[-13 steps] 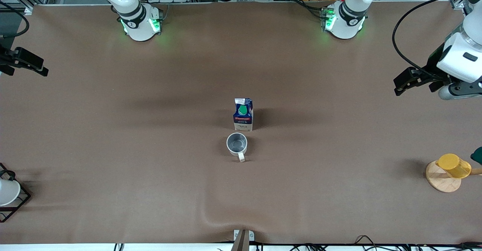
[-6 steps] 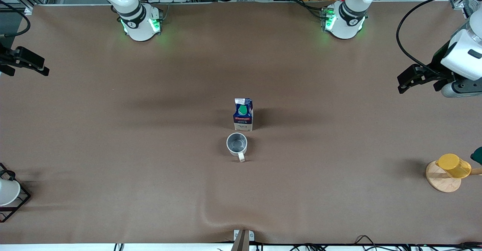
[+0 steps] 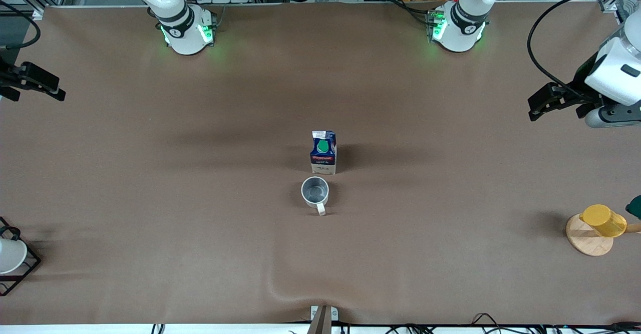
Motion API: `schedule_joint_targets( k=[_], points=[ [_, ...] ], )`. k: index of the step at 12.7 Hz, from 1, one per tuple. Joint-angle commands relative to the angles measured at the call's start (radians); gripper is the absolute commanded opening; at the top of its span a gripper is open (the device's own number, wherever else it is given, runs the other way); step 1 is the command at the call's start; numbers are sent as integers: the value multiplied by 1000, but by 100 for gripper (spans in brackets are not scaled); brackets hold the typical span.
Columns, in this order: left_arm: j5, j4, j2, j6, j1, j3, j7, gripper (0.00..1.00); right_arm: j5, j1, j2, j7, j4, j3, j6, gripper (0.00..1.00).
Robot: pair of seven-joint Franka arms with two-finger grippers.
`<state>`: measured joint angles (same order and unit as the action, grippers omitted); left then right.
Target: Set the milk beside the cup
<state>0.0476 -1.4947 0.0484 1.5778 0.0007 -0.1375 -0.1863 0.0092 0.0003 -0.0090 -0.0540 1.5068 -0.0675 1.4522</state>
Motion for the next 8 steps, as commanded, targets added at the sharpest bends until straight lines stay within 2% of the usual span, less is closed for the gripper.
schedule_joint_targets(
  k=[1, 8],
  points=[
    [6, 11, -10, -25, 31, -2, 25, 100, -2, 6, -6, -10, 0, -1, -4, 100],
    [9, 13, -7, -24, 56, -1, 80, 100, -2, 6, -6, -10, 0, -1, -7, 100]
  ],
)
